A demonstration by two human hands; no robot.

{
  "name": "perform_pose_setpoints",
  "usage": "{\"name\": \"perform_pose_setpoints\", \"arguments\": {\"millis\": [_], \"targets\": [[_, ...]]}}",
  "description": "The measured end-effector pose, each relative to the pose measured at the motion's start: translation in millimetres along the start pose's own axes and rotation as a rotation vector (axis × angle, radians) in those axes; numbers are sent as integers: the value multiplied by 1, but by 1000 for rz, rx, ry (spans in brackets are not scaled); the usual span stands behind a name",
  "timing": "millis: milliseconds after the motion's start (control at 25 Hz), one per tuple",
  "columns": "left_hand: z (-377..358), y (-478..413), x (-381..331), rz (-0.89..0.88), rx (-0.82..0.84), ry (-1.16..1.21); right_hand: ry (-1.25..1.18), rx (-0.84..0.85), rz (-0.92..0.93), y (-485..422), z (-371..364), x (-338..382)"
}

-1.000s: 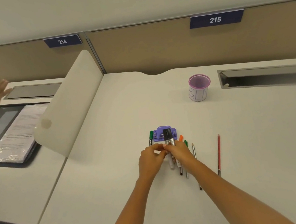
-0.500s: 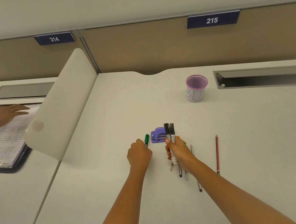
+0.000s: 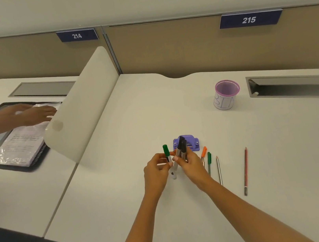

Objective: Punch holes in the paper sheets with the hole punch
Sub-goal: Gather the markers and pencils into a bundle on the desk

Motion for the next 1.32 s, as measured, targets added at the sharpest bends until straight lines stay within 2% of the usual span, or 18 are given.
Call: {"name": "perform_pose_setpoints", "arguments": {"millis": [160, 560, 720, 880, 1040, 1320], "targets": [[6, 8, -5, -87, -48, 16, 34, 60, 47, 6, -5, -3], [7, 8, 15, -40, -109, 114, 139, 87, 98, -1, -14, -7], [21, -11, 20, 40, -129, 115, 162, 90, 26, -15, -28, 5], [37, -41, 30, 186, -93, 119, 132, 86, -144, -35, -55, 5], [56, -74, 40, 228, -75, 12, 71, 32, -279, -49, -87, 2], [69, -110, 51, 239, -66, -197, 350, -35, -303, -68, -122, 1]]}}
Point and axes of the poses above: each hand's wrist, its own y-axis away from the middle knuckle, its own z-axis out of the back of the hand, x = y × z, the point moved 6 cm from there along -y, towards the middle knuckle, and after that the axes turned 10 degrees about -x, right-handed, at the moved point
